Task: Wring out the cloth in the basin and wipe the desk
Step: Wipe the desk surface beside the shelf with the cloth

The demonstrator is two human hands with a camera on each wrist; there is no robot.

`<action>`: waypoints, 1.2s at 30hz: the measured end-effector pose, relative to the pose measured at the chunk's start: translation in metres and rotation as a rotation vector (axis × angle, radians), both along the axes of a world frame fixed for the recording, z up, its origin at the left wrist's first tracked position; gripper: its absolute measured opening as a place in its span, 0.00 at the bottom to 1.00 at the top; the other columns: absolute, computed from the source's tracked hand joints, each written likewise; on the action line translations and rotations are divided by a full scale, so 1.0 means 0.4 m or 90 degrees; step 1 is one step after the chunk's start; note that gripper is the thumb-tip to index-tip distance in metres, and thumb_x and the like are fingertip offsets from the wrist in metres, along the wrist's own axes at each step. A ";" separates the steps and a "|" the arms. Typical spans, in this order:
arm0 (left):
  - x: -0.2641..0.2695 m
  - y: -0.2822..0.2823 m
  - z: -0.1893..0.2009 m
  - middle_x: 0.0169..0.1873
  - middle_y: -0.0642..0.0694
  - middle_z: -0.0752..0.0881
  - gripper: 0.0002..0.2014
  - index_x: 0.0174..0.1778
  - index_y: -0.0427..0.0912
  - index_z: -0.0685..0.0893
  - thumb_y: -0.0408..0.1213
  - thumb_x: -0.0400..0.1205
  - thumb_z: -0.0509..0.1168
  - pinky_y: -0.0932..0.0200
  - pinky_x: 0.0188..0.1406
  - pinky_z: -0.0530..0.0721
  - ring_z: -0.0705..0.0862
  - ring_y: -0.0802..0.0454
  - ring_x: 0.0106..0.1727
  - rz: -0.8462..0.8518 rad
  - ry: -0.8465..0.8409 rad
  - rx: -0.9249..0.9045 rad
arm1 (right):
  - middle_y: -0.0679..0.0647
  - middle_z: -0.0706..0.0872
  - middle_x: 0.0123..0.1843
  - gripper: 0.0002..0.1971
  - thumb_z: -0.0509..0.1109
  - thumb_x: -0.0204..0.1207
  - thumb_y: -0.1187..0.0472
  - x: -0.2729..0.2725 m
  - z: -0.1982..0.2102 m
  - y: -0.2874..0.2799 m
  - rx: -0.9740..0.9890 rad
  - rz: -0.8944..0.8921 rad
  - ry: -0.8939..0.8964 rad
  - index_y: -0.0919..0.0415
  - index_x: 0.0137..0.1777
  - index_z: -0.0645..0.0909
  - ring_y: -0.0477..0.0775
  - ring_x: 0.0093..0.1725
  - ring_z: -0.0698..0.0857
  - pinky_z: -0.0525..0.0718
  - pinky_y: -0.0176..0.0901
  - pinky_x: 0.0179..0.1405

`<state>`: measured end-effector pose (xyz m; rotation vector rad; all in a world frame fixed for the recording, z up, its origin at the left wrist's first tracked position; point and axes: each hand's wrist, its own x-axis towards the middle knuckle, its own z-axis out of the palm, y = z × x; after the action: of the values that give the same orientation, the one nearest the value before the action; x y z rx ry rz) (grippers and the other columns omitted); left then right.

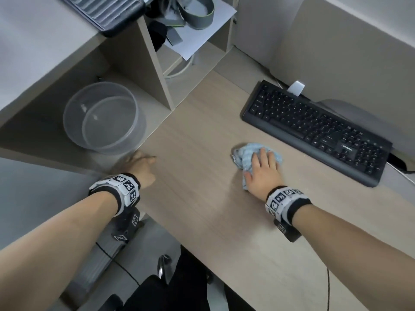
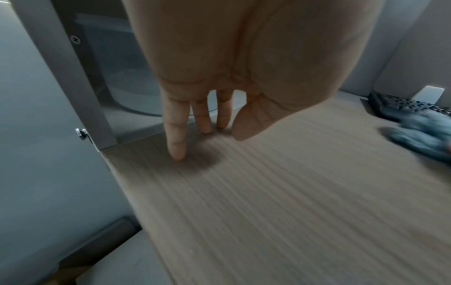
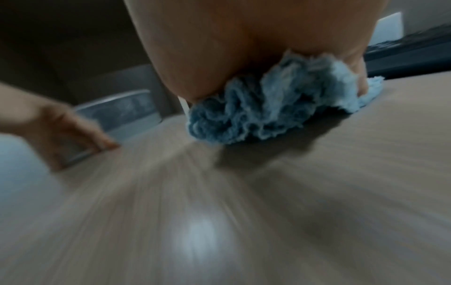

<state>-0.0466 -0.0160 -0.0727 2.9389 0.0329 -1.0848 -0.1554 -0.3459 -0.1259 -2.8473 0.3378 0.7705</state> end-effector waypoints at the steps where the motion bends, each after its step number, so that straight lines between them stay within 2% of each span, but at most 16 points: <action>1: -0.003 0.004 -0.001 0.76 0.57 0.64 0.38 0.77 0.71 0.68 0.37 0.69 0.57 0.45 0.78 0.69 0.66 0.49 0.79 -0.008 -0.001 -0.001 | 0.65 0.46 0.87 0.37 0.50 0.83 0.41 0.042 -0.002 0.014 0.004 -0.023 -0.002 0.63 0.85 0.50 0.70 0.85 0.46 0.52 0.68 0.83; 3: -0.004 0.010 -0.003 0.75 0.58 0.65 0.38 0.77 0.71 0.67 0.36 0.70 0.58 0.47 0.78 0.68 0.66 0.50 0.79 -0.015 -0.009 -0.007 | 0.65 0.48 0.87 0.38 0.51 0.82 0.40 0.138 -0.008 0.063 0.024 -0.031 -0.026 0.63 0.84 0.53 0.71 0.85 0.47 0.53 0.70 0.82; 6: 0.005 0.016 -0.011 0.74 0.60 0.66 0.38 0.77 0.70 0.68 0.36 0.69 0.57 0.47 0.77 0.70 0.66 0.52 0.78 -0.012 -0.011 -0.027 | 0.64 0.49 0.87 0.37 0.54 0.81 0.41 0.207 -0.006 0.198 0.071 0.079 -0.057 0.61 0.85 0.54 0.70 0.85 0.47 0.52 0.71 0.81; 9: 0.016 0.021 -0.022 0.75 0.57 0.68 0.35 0.77 0.63 0.73 0.32 0.73 0.60 0.52 0.78 0.68 0.68 0.51 0.77 -0.015 -0.021 -0.067 | 0.64 0.52 0.87 0.37 0.57 0.80 0.44 0.104 -0.004 0.342 0.139 0.280 -0.046 0.61 0.85 0.55 0.70 0.86 0.50 0.52 0.73 0.81; 12: 0.022 0.039 -0.031 0.77 0.50 0.70 0.32 0.77 0.51 0.76 0.26 0.75 0.61 0.55 0.80 0.64 0.68 0.48 0.78 0.020 -0.017 -0.136 | 0.62 0.57 0.87 0.34 0.59 0.80 0.46 0.000 -0.013 0.325 0.164 0.400 -0.037 0.59 0.84 0.61 0.68 0.86 0.53 0.50 0.69 0.83; 14: 0.017 0.060 -0.022 0.77 0.46 0.72 0.33 0.77 0.46 0.75 0.24 0.74 0.60 0.52 0.81 0.65 0.69 0.46 0.79 0.043 -0.043 -0.165 | 0.62 0.58 0.87 0.34 0.56 0.80 0.44 0.012 -0.021 0.261 0.125 0.395 -0.044 0.59 0.84 0.61 0.67 0.86 0.55 0.54 0.67 0.83; 17: -0.014 0.105 0.007 0.76 0.45 0.73 0.32 0.78 0.43 0.73 0.24 0.75 0.60 0.50 0.77 0.70 0.72 0.44 0.76 0.085 -0.068 -0.148 | 0.62 0.54 0.87 0.36 0.50 0.80 0.42 0.107 -0.019 0.217 0.060 0.279 -0.054 0.60 0.85 0.57 0.68 0.86 0.52 0.54 0.66 0.82; 19: -0.043 0.136 0.018 0.71 0.40 0.79 0.27 0.73 0.38 0.77 0.24 0.75 0.61 0.52 0.71 0.75 0.78 0.41 0.70 0.074 -0.073 -0.129 | 0.61 0.51 0.88 0.36 0.53 0.81 0.43 0.197 -0.016 0.246 0.063 0.190 -0.067 0.59 0.85 0.54 0.69 0.86 0.49 0.52 0.68 0.81; 21: -0.070 0.162 0.030 0.64 0.35 0.83 0.20 0.65 0.34 0.81 0.25 0.77 0.61 0.54 0.65 0.76 0.81 0.39 0.65 0.068 -0.064 -0.100 | 0.60 0.50 0.88 0.36 0.57 0.80 0.44 0.277 -0.018 0.310 0.081 0.148 -0.063 0.58 0.85 0.54 0.69 0.86 0.48 0.51 0.68 0.81; 23: -0.089 0.182 0.032 0.64 0.35 0.83 0.17 0.63 0.33 0.81 0.26 0.79 0.59 0.55 0.64 0.75 0.81 0.39 0.65 0.093 -0.039 -0.080 | 0.58 0.51 0.88 0.36 0.60 0.79 0.45 0.318 -0.019 0.397 0.089 0.188 -0.062 0.56 0.85 0.55 0.67 0.86 0.48 0.51 0.68 0.82; 25: -0.098 0.197 0.027 0.64 0.34 0.83 0.17 0.63 0.33 0.80 0.25 0.78 0.57 0.54 0.64 0.77 0.81 0.37 0.66 0.139 -0.024 -0.082 | 0.57 0.49 0.88 0.38 0.62 0.77 0.47 0.316 -0.017 0.497 0.107 0.268 -0.056 0.54 0.86 0.54 0.65 0.86 0.46 0.48 0.66 0.83; 27: -0.102 0.207 0.019 0.65 0.34 0.82 0.20 0.66 0.34 0.79 0.26 0.77 0.58 0.51 0.63 0.80 0.81 0.36 0.66 0.164 -0.021 -0.081 | 0.56 0.45 0.89 0.40 0.63 0.75 0.49 0.266 -0.008 0.592 0.119 0.380 -0.025 0.53 0.86 0.52 0.64 0.87 0.42 0.43 0.66 0.84; 29: -0.102 0.215 0.010 0.65 0.35 0.82 0.20 0.67 0.36 0.80 0.29 0.78 0.59 0.51 0.62 0.80 0.82 0.36 0.65 0.161 -0.015 -0.087 | 0.55 0.46 0.89 0.37 0.62 0.77 0.48 0.182 -0.003 0.647 0.137 0.486 -0.009 0.52 0.86 0.54 0.63 0.87 0.43 0.43 0.66 0.84; 31: -0.099 0.215 0.006 0.64 0.35 0.83 0.18 0.64 0.36 0.81 0.30 0.78 0.59 0.50 0.59 0.81 0.82 0.36 0.64 0.158 -0.011 -0.087 | 0.57 0.54 0.88 0.32 0.61 0.79 0.51 0.096 -0.013 0.629 0.187 0.550 -0.012 0.53 0.83 0.62 0.65 0.86 0.50 0.51 0.67 0.83; 34: -0.092 0.209 0.007 0.60 0.36 0.83 0.19 0.62 0.36 0.79 0.28 0.75 0.58 0.51 0.54 0.82 0.83 0.35 0.61 0.155 -0.009 -0.080 | 0.58 0.69 0.82 0.29 0.60 0.75 0.49 0.034 -0.029 0.500 0.198 0.573 -0.008 0.54 0.77 0.74 0.66 0.82 0.67 0.68 0.67 0.78; 36: -0.088 0.200 0.009 0.59 0.37 0.84 0.18 0.60 0.36 0.80 0.27 0.74 0.58 0.49 0.55 0.83 0.83 0.36 0.60 0.140 -0.026 -0.084 | 0.59 0.66 0.84 0.30 0.62 0.76 0.51 0.062 -0.032 0.394 0.153 0.504 -0.020 0.55 0.79 0.70 0.66 0.83 0.63 0.65 0.68 0.79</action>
<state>-0.0817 0.0641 -0.0691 2.7595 0.2668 -0.9556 -0.1306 -0.1884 -0.1389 -2.7082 -0.8764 0.7966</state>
